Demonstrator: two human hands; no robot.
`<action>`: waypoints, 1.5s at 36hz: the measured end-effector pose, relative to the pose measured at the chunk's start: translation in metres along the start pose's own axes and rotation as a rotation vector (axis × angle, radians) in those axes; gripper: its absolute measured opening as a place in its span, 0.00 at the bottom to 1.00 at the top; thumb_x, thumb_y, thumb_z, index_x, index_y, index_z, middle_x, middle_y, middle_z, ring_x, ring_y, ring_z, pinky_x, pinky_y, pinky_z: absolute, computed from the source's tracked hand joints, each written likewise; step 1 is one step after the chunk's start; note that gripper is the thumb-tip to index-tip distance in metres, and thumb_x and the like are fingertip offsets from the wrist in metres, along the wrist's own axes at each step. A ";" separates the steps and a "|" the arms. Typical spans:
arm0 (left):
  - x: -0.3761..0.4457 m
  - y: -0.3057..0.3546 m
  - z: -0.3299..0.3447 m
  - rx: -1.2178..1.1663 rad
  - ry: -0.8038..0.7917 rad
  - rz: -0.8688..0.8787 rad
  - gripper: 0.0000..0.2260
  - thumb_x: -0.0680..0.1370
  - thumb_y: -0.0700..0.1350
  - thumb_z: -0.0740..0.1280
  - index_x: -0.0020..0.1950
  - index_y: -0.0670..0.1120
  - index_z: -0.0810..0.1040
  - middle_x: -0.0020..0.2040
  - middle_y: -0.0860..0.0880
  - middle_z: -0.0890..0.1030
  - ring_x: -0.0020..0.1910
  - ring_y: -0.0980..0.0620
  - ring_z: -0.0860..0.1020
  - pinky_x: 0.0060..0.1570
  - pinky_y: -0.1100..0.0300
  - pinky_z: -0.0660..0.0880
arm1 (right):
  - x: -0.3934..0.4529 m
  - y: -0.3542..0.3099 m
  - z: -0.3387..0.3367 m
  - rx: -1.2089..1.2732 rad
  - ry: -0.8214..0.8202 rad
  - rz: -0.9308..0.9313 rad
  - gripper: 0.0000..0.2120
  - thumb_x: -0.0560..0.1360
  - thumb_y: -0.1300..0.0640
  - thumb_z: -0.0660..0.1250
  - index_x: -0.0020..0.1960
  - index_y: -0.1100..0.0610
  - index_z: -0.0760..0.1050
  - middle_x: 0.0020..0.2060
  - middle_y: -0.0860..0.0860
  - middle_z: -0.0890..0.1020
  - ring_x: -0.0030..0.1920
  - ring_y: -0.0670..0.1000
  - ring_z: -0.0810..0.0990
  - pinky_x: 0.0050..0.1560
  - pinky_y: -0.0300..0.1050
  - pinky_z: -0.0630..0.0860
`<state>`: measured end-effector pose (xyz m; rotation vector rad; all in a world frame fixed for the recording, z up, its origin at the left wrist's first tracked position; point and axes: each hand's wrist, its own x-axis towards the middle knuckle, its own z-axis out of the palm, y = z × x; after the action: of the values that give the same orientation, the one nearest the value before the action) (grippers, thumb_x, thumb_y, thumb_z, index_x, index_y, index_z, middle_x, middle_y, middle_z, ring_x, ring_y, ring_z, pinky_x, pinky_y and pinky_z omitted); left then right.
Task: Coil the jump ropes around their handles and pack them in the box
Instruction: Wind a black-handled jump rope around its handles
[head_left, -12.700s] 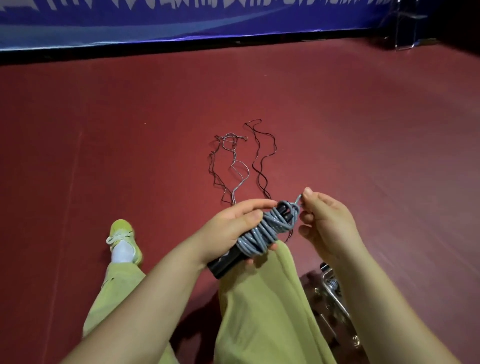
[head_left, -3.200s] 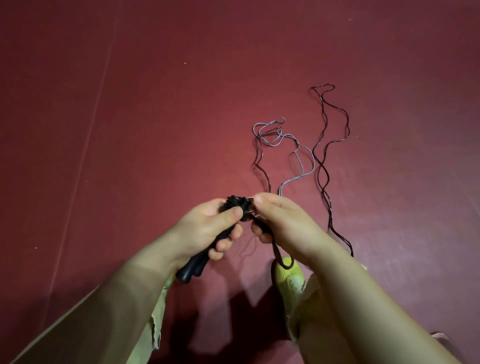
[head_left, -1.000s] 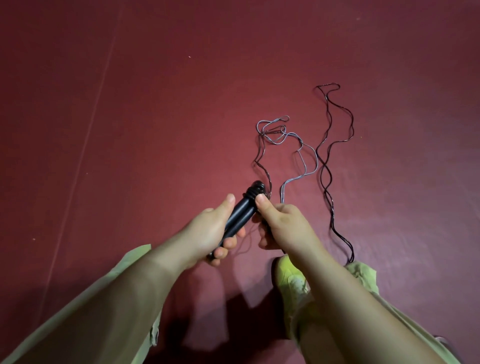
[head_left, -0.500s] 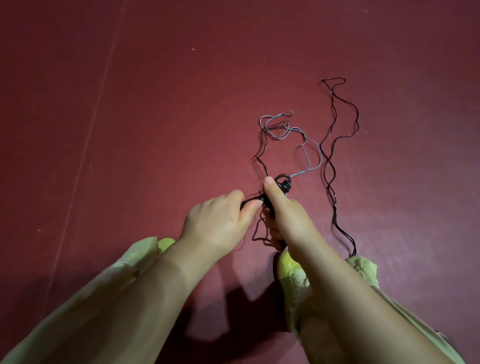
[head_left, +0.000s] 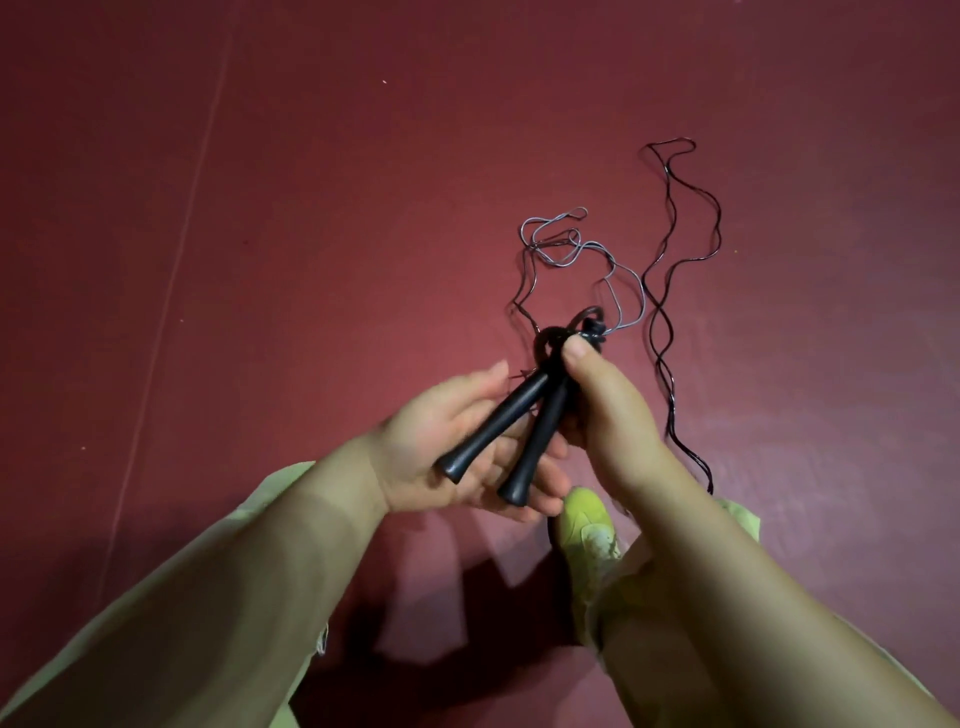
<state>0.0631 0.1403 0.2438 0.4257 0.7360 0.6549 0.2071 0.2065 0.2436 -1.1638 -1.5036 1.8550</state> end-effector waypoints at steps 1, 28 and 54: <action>0.000 -0.001 0.001 -0.071 -0.060 0.006 0.30 0.68 0.66 0.58 0.45 0.41 0.83 0.36 0.43 0.82 0.35 0.45 0.81 0.46 0.50 0.78 | 0.001 0.001 0.001 0.013 -0.008 0.005 0.24 0.66 0.34 0.60 0.26 0.54 0.74 0.18 0.51 0.69 0.22 0.49 0.66 0.29 0.45 0.60; 0.018 -0.010 -0.020 0.660 0.840 0.059 0.25 0.73 0.68 0.54 0.38 0.47 0.74 0.31 0.51 0.73 0.31 0.49 0.70 0.39 0.57 0.67 | 0.005 -0.001 -0.008 -0.386 0.095 0.266 0.36 0.77 0.33 0.53 0.42 0.66 0.80 0.25 0.50 0.76 0.25 0.51 0.72 0.30 0.41 0.69; 0.004 0.003 -0.002 0.096 0.091 0.028 0.27 0.65 0.62 0.72 0.46 0.38 0.82 0.37 0.40 0.84 0.36 0.44 0.83 0.41 0.54 0.80 | -0.001 -0.003 -0.007 -0.081 0.115 -0.025 0.17 0.73 0.41 0.58 0.38 0.56 0.66 0.29 0.48 0.62 0.28 0.46 0.59 0.29 0.40 0.55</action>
<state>0.0629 0.1458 0.2425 0.4974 0.8518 0.6703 0.2131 0.2104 0.2467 -1.2609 -1.5339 1.6946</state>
